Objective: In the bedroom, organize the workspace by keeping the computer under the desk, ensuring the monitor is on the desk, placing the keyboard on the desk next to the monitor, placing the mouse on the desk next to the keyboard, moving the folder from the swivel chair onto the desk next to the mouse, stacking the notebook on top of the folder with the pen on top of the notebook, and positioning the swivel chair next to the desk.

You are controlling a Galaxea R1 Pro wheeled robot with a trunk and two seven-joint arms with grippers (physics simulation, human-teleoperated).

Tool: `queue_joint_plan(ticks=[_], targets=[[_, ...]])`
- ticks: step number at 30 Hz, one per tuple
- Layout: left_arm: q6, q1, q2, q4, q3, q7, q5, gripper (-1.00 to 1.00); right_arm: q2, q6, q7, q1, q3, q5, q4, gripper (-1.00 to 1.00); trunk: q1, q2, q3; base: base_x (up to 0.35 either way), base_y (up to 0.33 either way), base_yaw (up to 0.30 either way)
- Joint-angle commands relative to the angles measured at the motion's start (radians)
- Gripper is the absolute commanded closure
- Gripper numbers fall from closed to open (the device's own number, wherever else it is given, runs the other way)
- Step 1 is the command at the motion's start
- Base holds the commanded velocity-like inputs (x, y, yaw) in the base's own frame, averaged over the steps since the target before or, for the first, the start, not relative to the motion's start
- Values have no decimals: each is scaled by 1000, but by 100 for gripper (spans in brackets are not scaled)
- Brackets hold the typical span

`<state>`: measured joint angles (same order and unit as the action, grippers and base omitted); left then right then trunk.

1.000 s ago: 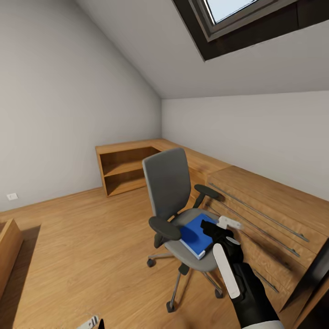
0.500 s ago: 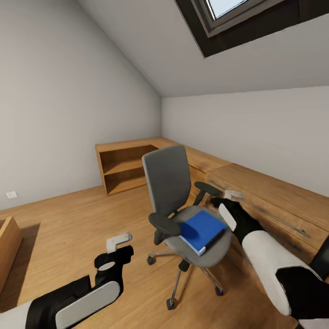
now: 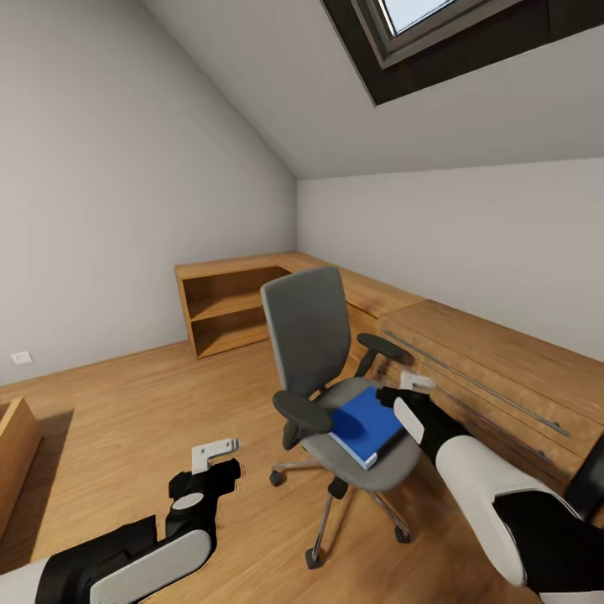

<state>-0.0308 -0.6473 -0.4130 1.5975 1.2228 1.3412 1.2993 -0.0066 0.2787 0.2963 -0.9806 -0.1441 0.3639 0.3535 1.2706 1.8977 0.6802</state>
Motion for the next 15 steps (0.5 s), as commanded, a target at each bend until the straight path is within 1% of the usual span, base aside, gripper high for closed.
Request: queue_joint_plan(ticks=[1,2,4,5,6,10,13,15], targets=[[33,-2,-51,-13,3,-174,6,-100,-1,-1,-1,5,-8,6,2,-100,0,1,1,0,0,0],[35,-2,-72,-19,3,-249,6,-100,-1,-2,-9,6,-8,6,2,-100,0,1,1,0,0,0],[36,-2,-90,-25,2,-320,7,-100,-1,-2,-24,6,-8,6,3,-100,0,1,1,0,0,0],[36,-2,-107,-30,2,-377,7,-100,-1,-2,-46,7,-9,5,3,-100,0,1,1,0,0,0],[37,-2,-129,-53,3,-460,8,-100,-2,-3,-107,12,-8,-19,13,-100,0,1,1,0,0,0],[37,-2,-131,-59,3,-475,8,-100,-3,-4,-120,30,-8,-38,46,-100,0,1,1,0,0,0],[37,-2,-132,-62,3,-481,7,-100,-3,-2,-124,90,-8,-51,148,-100,0,1,1,0,0,0],[37,-2,-132,-63,3,-481,6,-100,-3,0,-124,115,-8,-53,187,-100,0,1,1,0,0,0]])
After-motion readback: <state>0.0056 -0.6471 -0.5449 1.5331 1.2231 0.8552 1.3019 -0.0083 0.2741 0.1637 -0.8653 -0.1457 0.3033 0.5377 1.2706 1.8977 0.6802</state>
